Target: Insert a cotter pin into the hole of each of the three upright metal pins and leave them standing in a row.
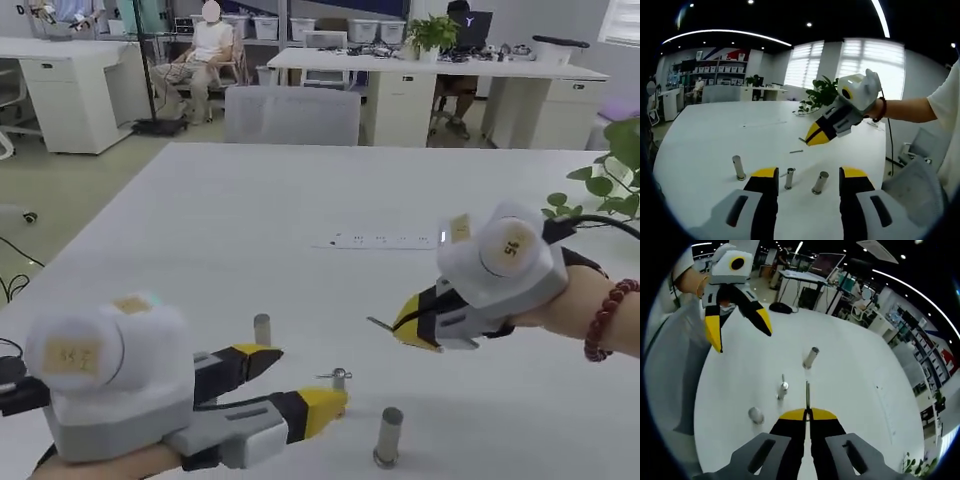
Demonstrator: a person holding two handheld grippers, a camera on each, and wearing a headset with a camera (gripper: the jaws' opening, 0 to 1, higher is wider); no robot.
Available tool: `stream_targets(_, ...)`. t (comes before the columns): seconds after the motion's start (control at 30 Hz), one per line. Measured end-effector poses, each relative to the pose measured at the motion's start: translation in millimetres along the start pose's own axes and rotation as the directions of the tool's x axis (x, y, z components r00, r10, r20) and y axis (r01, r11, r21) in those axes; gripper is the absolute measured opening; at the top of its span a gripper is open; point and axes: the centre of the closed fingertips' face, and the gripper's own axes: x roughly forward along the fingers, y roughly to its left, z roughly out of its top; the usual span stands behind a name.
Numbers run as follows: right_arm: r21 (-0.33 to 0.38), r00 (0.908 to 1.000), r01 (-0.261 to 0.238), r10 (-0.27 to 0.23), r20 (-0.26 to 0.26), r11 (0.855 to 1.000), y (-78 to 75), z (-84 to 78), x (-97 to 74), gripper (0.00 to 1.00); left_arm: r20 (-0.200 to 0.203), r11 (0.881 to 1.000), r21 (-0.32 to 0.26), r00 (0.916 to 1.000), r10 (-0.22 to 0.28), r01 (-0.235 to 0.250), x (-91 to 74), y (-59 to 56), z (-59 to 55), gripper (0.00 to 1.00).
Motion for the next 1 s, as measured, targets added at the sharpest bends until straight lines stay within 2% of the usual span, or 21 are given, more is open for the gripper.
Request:
stream_targets(0.27, -0.064, 0.9985, -0.018, 0.021, 0.05, 0.998, 23.5, 23.4, -3.5, 0.03, 0.007, 0.998, -0.055, 0.9997, -0.022, 0.022, 4.6, -1.2, 4.9, 0.39)
stream_targets(0.5, -0.117, 0.9968, -0.033, 0.041, 0.069, 0.993, 41.6, 36.6, -4.5, 0.03, 0.0, 0.993, -0.114, 0.9992, -0.041, 0.04, 8.0, -1.7, 4.8, 0.3)
stream_targets(0.63, -0.136, 0.9961, -0.037, 0.047, 0.074, 0.99, 47.9, 40.9, -4.7, 0.03, -0.015, 0.987, -0.154, 0.9986, -0.05, 0.048, 10.6, -3.3, 2.0, 0.27)
stream_targets(1.0, -0.181, 0.9955, -0.05, 0.063, 0.071, 0.982, 63.5, 45.8, -3.4, 0.03, -0.033, 0.973, -0.217, 0.9956, -0.087, 0.078, 15.9, -13.3, -0.9, 0.17)
